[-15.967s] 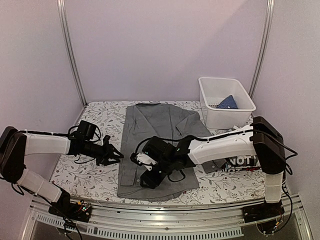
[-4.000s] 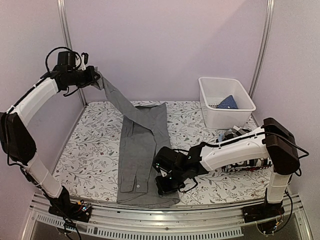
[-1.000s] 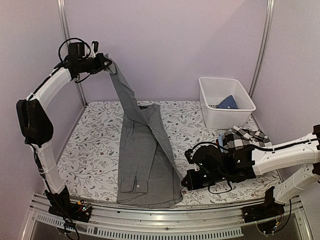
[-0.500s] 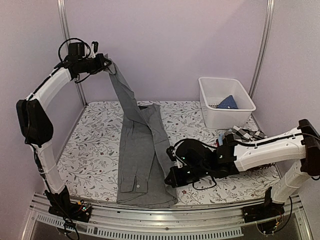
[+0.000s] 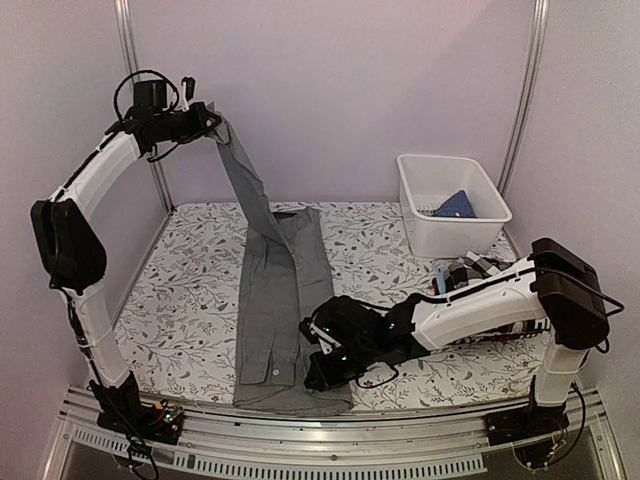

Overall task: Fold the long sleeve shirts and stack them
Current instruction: Fold the 1/3-folded shirt at the center of the board, then fold the sleeve of the rectangle-folded shirt.

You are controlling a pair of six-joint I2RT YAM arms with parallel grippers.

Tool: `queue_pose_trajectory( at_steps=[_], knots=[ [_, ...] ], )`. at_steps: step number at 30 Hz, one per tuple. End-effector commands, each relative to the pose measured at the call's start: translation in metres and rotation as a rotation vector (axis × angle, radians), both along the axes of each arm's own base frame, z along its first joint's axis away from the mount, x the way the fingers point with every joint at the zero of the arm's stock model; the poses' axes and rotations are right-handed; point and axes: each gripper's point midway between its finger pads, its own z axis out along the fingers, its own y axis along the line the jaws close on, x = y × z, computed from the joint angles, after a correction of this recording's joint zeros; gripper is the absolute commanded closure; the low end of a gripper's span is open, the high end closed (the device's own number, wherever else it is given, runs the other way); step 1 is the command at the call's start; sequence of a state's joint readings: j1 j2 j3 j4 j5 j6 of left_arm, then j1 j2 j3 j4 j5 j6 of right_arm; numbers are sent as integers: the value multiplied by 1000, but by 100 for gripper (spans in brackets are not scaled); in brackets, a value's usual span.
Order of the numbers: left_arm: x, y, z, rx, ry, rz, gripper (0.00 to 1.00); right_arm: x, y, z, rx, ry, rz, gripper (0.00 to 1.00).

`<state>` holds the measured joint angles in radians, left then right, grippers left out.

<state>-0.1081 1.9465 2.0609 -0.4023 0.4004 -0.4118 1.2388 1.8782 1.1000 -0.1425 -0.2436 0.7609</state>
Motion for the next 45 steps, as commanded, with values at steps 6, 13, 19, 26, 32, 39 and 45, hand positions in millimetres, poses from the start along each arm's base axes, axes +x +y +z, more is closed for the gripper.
queue_pose_trajectory(
  at_steps=[6,13,19,26,32,39,45],
  knots=[
    [-1,-37,-3,1,-32,-130,100,15,14,20,74,-40,-4,93],
    [1,-29,-14,32,-2,-86,100,44,20,62,165,-99,-25,70],
    [-11,-35,-15,23,12,-144,100,98,-4,77,165,-156,-178,62],
    [-58,-79,-54,1,133,-325,100,200,-52,108,213,-228,-428,59],
    [-102,-88,-98,13,240,-340,100,300,-64,140,258,-384,-451,54],
    [-129,-93,-119,19,316,-360,100,378,-38,130,310,-471,-372,52],
    [-160,-124,-131,51,377,-453,100,387,0,118,481,-392,-272,68]
  ],
)
